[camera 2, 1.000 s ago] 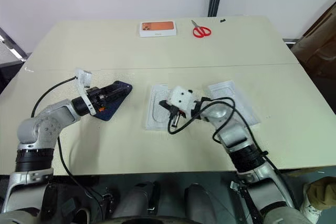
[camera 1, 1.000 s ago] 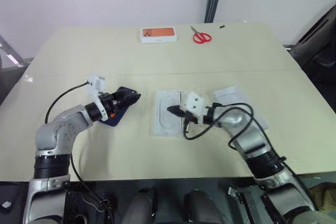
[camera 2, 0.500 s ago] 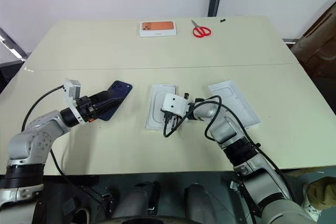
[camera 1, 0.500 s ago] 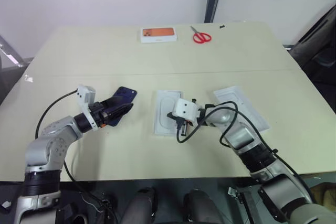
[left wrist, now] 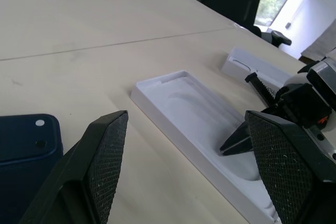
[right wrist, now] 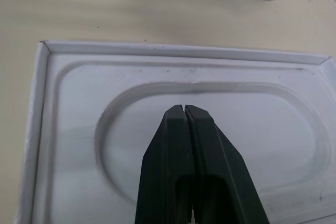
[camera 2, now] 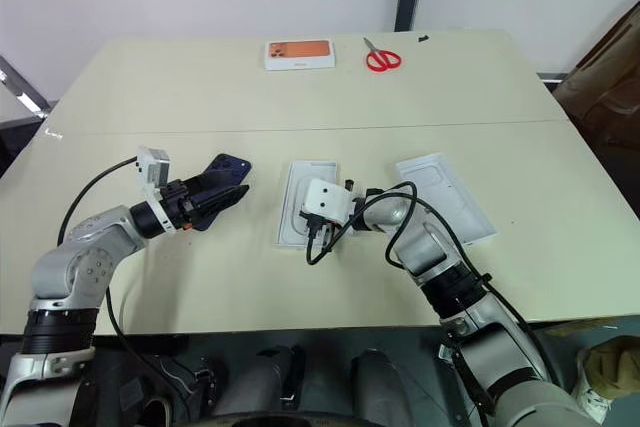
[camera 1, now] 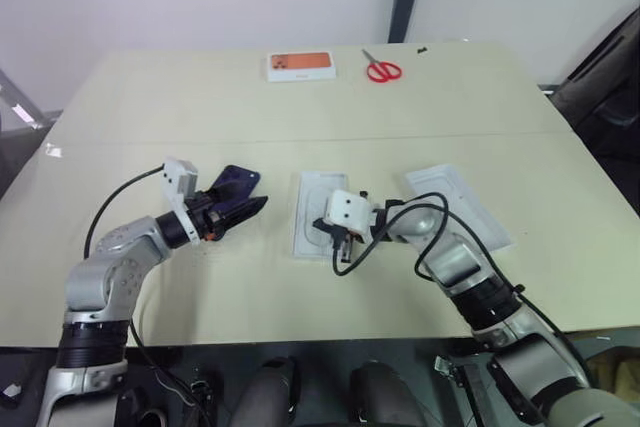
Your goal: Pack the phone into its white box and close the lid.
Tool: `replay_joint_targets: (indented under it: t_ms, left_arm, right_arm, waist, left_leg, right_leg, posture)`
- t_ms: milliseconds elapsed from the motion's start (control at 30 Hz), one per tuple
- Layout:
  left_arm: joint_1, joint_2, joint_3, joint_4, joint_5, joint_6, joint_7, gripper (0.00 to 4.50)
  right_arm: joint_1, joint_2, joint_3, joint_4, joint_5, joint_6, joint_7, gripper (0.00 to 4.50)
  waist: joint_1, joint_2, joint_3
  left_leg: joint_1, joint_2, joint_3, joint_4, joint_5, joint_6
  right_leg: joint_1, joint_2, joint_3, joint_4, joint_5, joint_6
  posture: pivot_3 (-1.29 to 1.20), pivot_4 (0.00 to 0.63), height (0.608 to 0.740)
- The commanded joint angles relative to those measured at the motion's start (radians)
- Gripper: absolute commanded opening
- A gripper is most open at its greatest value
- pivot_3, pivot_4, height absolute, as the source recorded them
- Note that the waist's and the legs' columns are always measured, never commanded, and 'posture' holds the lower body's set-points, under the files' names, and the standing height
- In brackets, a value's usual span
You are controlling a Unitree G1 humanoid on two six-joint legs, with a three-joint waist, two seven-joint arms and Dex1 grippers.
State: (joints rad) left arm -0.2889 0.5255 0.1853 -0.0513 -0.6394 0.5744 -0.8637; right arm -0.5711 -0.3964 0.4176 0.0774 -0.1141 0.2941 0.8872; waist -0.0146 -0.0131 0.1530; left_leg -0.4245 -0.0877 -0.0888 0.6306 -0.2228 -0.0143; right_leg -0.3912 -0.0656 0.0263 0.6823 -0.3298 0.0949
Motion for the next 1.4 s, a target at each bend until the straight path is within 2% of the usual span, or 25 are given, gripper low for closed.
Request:
replay_joint_targets:
  t_ms: [33, 167, 367, 600, 867, 1000, 1133, 1267, 1400]
  left_arm:
    - [-0.016, 0.009, 0.001, -0.010, 0.003, -0.005, 0.000, 3.77]
    - [-0.030, 0.020, 0.006, 0.023, 0.008, 0.034, 0.031, 3.77]
    - [-0.111, 0.096, 0.049, 0.198, 0.011, 0.125, 0.052, 3.77]
    - [-0.224, 0.195, 0.006, 0.462, 0.126, 0.041, -0.021, 3.77]
    - [-0.258, 0.193, 0.002, 0.533, 0.169, 0.000, -0.069, 3.77]
    - [-0.335, 0.219, -0.134, 0.669, 0.211, 0.188, -0.224, 3.77]
    - [-0.341, 0.238, -0.214, 0.681, 0.219, 0.313, -0.343, 3.77]
    - [-0.326, 0.251, -0.224, 0.682, 0.236, 0.329, -0.379, 3.77]
    - [-0.280, 0.277, -0.223, 0.598, 0.222, 0.370, -0.405, 3.77]
  right_arm:
    - [-0.013, -0.025, -0.021, 0.009, -0.012, -0.051, -0.008, 0.08]
    - [-0.037, -0.009, -0.058, 0.024, 0.017, -0.065, -0.031, 0.08]
    - [-0.097, 0.081, -0.140, 0.020, 0.092, -0.057, -0.093, 0.08]
    - [-0.132, 0.174, -0.081, 0.052, 0.049, -0.044, -0.138, 0.08]
    - [-0.135, 0.179, -0.076, 0.059, 0.043, -0.051, -0.143, 0.08]
    - [-0.139, 0.222, 0.000, 0.038, -0.002, 0.055, -0.152, 0.08]
    - [-0.150, 0.225, 0.001, 0.007, 0.014, 0.116, -0.131, 0.08]
    - [-0.159, 0.220, 0.015, 0.011, 0.017, 0.134, -0.105, 0.08]
    - [-0.170, 0.226, 0.046, 0.023, 0.010, 0.152, -0.075, 0.08]
  waist:
    - [0.002, 0.000, 0.000]
    - [0.000, 0.000, 0.000]
    - [-0.005, 0.000, 0.000]
    - [-0.005, 0.000, 0.000]
    - [-0.005, 0.000, 0.000]
    - [-0.007, 0.000, 0.000]
    - [-0.007, 0.000, 0.000]
    - [-0.006, 0.000, 0.000]
    - [-0.011, 0.000, 0.000]
  left_leg:
    - [0.000, 0.000, 0.000, 0.000, 0.000, 0.000]
    - [0.000, 0.000, 0.000, 0.000, 0.000, 0.000]
    - [0.000, 0.000, 0.000, 0.000, 0.001, -0.001]
    - [0.000, 0.000, 0.000, 0.000, 0.001, -0.002]
    - [-0.001, 0.000, 0.000, 0.000, 0.001, -0.002]
    - [-0.001, 0.000, 0.000, 0.000, 0.001, -0.002]
    - [-0.001, 0.000, 0.000, 0.000, 0.001, -0.002]
    - [0.000, 0.000, 0.000, 0.000, 0.001, -0.002]
    - [0.000, 0.000, 0.000, 0.000, 0.001, -0.002]
  right_leg:
    - [0.000, 0.000, 0.000, 0.000, 0.000, 0.000]
    - [0.000, 0.000, 0.000, 0.000, 0.000, 0.000]
    - [-0.001, 0.001, 0.000, 0.001, 0.000, 0.000]
    - [-0.005, 0.001, 0.000, 0.001, 0.000, 0.000]
    - [-0.006, 0.000, 0.000, 0.002, 0.000, 0.000]
    - [-0.006, 0.001, 0.000, 0.003, 0.000, 0.000]
    - [-0.007, 0.001, 0.000, 0.004, 0.000, 0.000]
    - [-0.006, 0.001, 0.000, 0.003, 0.000, 0.000]
    - [-0.006, 0.001, 0.000, 0.003, 0.000, 0.000]
  posture:
    - [0.00, 0.150, 0.734]
    - [0.00, 0.150, 0.734]
    - [0.00, 0.150, 0.734]
    - [0.00, 0.150, 0.734]
    - [0.00, 0.150, 0.734]
    - [0.00, 0.150, 0.734]
    - [0.00, 0.150, 0.734]
    - [0.00, 0.150, 0.734]
    - [0.00, 0.150, 0.734]
